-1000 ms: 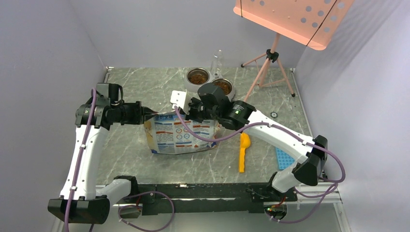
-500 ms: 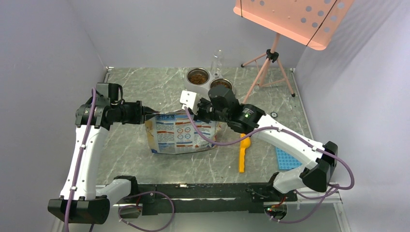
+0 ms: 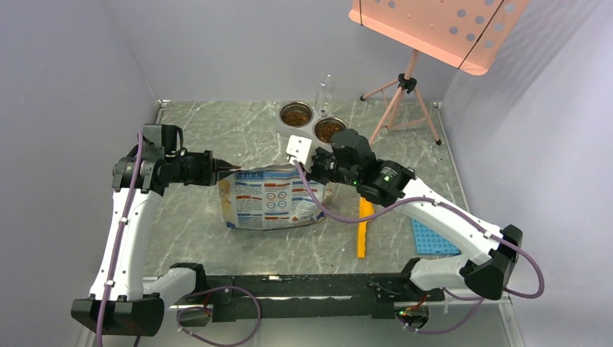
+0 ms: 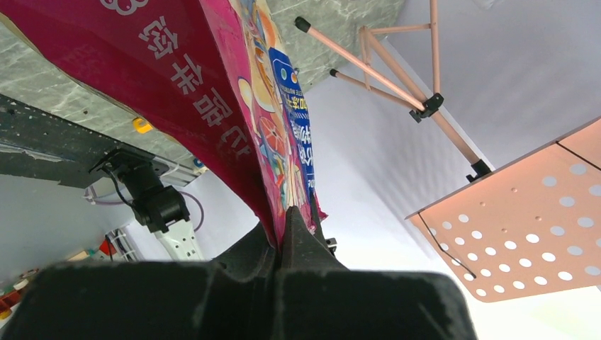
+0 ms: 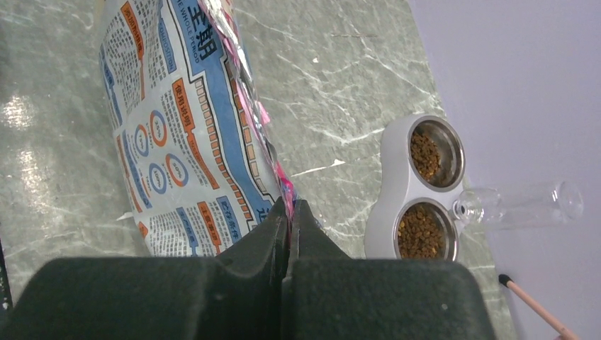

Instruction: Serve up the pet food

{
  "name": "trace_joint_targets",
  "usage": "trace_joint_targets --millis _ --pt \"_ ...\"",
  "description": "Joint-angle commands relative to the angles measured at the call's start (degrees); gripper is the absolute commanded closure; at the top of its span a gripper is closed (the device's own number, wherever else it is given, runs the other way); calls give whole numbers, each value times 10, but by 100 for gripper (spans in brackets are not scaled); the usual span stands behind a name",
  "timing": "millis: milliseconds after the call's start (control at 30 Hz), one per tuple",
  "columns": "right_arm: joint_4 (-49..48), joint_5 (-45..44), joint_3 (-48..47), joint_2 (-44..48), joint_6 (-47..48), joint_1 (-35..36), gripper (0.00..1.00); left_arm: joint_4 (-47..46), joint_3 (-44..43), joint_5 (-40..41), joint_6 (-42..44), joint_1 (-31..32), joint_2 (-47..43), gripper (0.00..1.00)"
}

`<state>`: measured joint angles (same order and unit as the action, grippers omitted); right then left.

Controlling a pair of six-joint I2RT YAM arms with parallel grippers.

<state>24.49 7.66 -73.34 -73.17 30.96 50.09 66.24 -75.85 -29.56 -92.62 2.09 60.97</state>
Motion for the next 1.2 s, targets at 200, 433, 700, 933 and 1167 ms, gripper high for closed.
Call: trace_joint_targets --millis 200,433,700,933,1167 --pt "164 -143 -28 67 14 -78 100 -12 -3 99 16 -49 -36 100" --pt "185 -73 -75 26 -7 -23 100 -74 42 69 -5 -49 -64 96" --pt "166 -58 -87 20 -33 11 93 -68 33 57 -5 -26 -68 48" --pt "170 -61 -109 -3 -27 31 91 -115 28 88 -63 95 -48 27" --pt "166 -75 -112 -5 -26 39 83 -132 3 132 -90 193 1 39"
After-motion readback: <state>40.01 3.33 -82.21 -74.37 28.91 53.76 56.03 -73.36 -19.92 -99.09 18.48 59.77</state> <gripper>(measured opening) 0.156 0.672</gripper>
